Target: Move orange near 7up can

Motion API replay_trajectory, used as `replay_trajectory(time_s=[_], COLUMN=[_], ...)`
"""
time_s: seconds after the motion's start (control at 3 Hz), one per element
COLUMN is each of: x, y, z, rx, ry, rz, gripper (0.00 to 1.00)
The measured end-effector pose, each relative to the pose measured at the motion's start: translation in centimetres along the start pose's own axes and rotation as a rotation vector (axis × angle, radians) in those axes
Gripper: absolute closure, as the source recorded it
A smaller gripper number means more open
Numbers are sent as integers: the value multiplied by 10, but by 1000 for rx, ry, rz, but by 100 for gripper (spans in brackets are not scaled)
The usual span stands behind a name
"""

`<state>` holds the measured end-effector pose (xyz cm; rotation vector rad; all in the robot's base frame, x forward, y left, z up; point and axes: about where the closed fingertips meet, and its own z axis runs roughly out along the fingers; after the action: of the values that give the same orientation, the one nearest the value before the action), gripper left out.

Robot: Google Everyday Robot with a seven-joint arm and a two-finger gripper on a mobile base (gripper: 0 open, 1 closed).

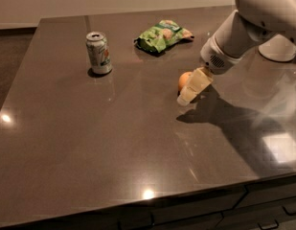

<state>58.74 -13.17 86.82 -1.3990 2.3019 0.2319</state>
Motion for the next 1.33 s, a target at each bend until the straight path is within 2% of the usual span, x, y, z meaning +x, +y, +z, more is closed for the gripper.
replay_trajectory(time_s=[0.33,1.0,1.33], x=[-2,-5,-26], y=[5,5,-5], z=[7,9,4], rx=[-10,-4,11], ry=[3,8,-1], rz=[0,2,17], gripper=[16,62,85])
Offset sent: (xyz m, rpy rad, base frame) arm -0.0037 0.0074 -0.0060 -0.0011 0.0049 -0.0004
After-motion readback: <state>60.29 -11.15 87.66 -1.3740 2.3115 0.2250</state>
